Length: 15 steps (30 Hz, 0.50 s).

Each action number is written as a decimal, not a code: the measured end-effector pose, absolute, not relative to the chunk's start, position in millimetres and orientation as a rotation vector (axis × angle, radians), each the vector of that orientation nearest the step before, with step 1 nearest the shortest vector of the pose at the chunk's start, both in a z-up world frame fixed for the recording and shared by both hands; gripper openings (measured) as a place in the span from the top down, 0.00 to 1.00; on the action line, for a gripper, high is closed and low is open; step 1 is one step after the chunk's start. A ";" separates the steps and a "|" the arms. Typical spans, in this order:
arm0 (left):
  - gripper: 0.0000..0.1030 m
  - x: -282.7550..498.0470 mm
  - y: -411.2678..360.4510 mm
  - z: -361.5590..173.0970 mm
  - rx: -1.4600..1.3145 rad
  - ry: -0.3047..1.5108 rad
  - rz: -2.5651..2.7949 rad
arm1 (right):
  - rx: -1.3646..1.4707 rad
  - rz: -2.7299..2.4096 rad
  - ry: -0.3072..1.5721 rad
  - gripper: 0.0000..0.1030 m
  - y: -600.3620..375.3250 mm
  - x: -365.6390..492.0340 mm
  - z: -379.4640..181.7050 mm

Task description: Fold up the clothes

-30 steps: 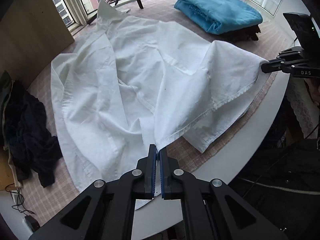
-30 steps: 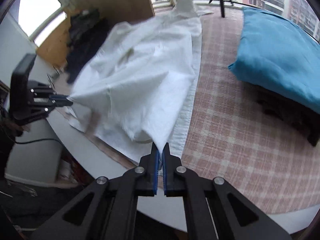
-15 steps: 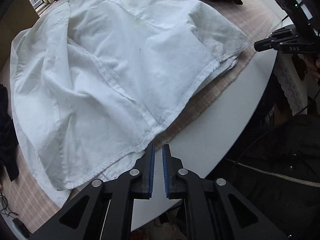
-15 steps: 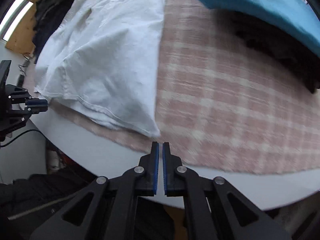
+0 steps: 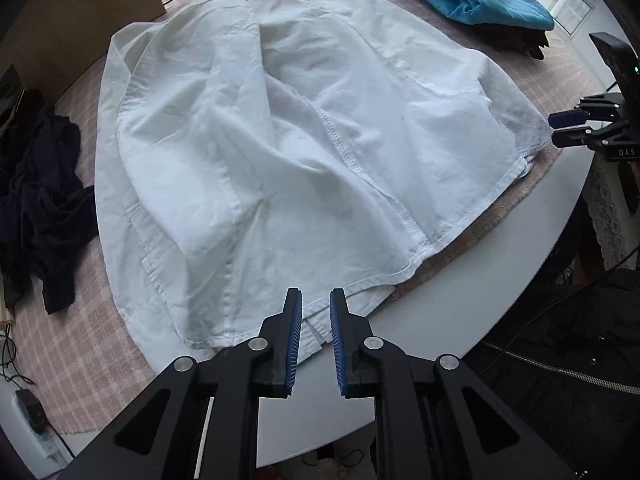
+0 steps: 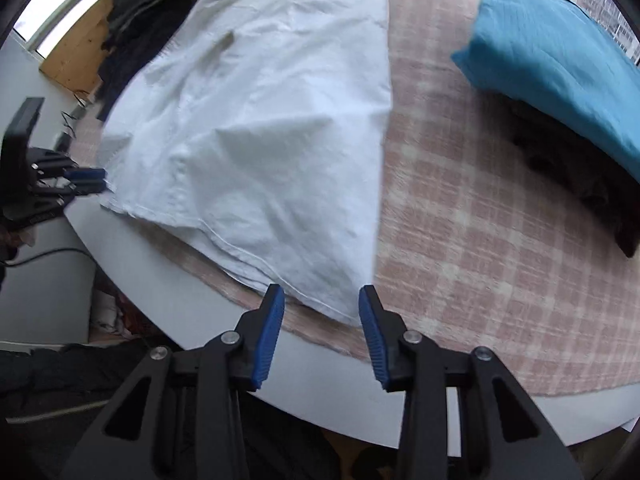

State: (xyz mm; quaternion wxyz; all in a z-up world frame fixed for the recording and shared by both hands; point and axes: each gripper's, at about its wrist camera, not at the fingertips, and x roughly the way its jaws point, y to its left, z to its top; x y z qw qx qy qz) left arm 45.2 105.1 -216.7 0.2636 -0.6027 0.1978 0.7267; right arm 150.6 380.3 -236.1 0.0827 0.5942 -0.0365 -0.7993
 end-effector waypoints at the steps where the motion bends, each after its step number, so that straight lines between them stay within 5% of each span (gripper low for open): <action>1: 0.82 47.0 101.3 -215.3 -1.636 0.513 1.970 | 1.786 -2.388 -0.112 0.63 382.8 151.2 -239.6; 3: 0.72 50.5 94.5 -210.3 -1.635 0.483 1.996 | 1.811 -2.389 -0.118 0.62 387.7 152.4 -246.6; 11: 0.66 36.5 89.3 -202.8 -1.666 0.410 2.068 | 1.831 -2.415 -0.398 0.62 406.3 146.9 -254.8; 15: 0.66 30.0 92.8 -201.7 -1.663 0.471 2.099 | 1.766 -2.506 -0.355 0.62 397.3 145.9 -241.2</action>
